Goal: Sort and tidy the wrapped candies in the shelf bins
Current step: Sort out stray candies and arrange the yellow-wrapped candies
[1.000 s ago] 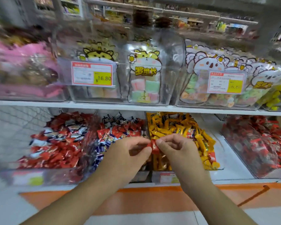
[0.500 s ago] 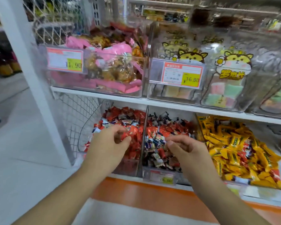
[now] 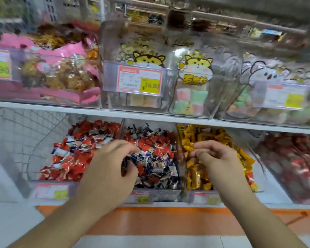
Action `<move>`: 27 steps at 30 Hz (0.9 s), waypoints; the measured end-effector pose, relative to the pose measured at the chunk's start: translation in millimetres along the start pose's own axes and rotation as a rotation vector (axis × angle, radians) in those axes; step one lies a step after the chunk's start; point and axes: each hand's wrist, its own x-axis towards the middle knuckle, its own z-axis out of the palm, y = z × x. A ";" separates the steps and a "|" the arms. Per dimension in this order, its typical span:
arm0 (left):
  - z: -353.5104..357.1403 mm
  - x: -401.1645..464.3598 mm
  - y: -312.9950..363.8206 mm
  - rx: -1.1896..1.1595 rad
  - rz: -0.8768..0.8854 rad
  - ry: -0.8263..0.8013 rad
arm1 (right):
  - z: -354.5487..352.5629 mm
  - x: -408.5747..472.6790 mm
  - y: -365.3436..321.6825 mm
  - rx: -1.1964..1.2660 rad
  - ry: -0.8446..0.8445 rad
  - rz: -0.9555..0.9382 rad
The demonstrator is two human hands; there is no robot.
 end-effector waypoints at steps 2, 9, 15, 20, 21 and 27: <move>25.8 4.5 28.2 -0.046 0.098 -0.073 | -33.4 13.1 15.2 0.012 0.118 0.008; 125.7 47.4 102.7 -0.039 0.312 -0.188 | -103.5 32.7 78.2 -0.454 0.250 -0.088; 171.5 75.6 129.1 0.136 0.404 -0.309 | -102.6 44.1 87.7 -0.675 0.088 -0.210; 182.5 77.2 129.4 0.229 0.340 -0.312 | -97.0 55.1 99.2 -0.788 0.033 -0.153; 182.2 77.2 129.6 0.229 0.327 -0.307 | -97.3 56.9 100.4 -0.803 0.032 -0.142; 176.2 75.8 129.2 0.201 0.287 -0.316 | -93.9 57.1 107.0 -0.804 0.077 -0.120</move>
